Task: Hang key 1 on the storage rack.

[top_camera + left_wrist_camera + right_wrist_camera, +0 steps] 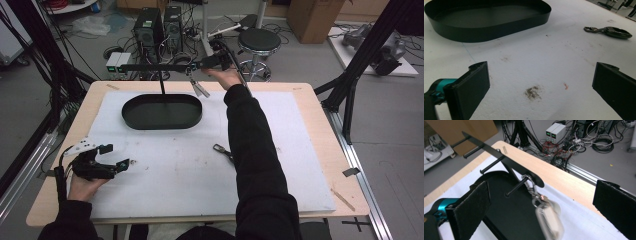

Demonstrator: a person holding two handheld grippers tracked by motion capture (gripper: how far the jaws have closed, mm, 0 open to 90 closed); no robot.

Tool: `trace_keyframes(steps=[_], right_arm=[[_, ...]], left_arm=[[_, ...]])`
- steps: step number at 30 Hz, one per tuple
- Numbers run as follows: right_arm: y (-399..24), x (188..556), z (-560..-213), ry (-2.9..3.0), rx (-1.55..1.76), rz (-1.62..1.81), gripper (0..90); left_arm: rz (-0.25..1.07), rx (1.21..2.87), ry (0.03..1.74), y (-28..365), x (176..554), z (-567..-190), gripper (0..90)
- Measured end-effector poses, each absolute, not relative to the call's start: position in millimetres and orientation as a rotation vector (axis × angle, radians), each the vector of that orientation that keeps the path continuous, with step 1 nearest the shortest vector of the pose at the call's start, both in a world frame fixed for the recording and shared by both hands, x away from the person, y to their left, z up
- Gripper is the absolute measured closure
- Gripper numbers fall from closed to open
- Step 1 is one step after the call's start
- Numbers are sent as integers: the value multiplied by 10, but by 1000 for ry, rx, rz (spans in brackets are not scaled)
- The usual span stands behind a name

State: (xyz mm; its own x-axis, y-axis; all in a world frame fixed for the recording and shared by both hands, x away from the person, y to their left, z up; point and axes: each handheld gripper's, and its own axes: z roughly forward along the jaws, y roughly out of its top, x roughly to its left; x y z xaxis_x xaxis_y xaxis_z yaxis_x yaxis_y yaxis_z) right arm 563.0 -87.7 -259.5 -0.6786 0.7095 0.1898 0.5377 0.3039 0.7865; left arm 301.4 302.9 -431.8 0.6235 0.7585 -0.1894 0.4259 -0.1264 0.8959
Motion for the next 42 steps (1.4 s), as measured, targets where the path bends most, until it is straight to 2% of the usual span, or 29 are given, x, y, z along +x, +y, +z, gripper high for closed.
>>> trace_keyframes(steps=[9, 42], right_arm=[[-971, 5435, -2708, 2408, 1069, 1192, 8], [-1375, 4796, -3211, 2469, 1051, 1092, 8]], left_arm=[[382, 1759, 971, 3026, 3012, -4318, 17], [381, 1768, 972, 3022, 3002, -4315, 17]])
